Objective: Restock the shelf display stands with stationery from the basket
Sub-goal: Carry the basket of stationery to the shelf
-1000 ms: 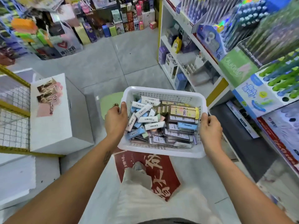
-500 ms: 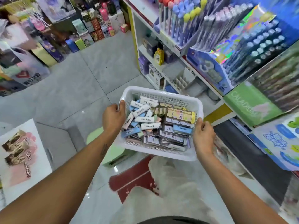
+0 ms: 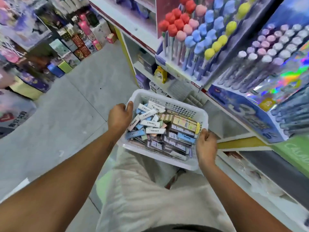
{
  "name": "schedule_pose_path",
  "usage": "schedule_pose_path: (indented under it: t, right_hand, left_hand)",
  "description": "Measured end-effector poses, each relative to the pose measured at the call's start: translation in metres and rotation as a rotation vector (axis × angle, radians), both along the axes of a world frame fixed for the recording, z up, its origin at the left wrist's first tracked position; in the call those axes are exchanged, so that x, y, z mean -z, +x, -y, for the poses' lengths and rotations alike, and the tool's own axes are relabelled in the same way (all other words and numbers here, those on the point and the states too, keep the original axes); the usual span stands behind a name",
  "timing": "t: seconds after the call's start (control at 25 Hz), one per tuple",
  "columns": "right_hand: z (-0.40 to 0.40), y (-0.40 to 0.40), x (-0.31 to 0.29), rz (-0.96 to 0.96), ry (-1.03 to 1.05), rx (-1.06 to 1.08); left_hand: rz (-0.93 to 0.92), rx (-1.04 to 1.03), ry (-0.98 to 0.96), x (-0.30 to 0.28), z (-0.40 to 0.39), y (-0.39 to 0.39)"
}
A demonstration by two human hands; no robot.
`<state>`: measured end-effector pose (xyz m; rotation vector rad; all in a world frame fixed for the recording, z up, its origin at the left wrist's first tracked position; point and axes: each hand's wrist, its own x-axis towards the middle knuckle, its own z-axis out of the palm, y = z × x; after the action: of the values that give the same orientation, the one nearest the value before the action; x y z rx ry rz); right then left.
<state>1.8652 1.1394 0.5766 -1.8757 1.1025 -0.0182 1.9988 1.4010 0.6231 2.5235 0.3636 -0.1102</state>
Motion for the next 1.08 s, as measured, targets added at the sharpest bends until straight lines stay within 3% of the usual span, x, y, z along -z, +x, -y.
schedule_pose_path:
  t: [0.24,0.44,0.68,1.08]
  right_hand:
    - [-0.053,0.081,0.076,-0.033,-0.089,0.266]
    - [-0.096,0.104,0.134,-0.062,-0.154,0.434]
    - [-0.104,0.087,0.227,-0.116,-0.152,0.547]
    - [-0.056,0.043,0.425,-0.195,-0.221,0.574]
  left_hand:
    - [-0.072,0.258,-0.017,0.093,-0.016,0.137]
    - [-0.098,0.484,0.004,0.166,-0.031,0.19]
    - [-0.173,0.615,0.015,0.274,-0.02,0.193]
    - [-0.165,0.657,0.002,0.471,0.038,0.155]
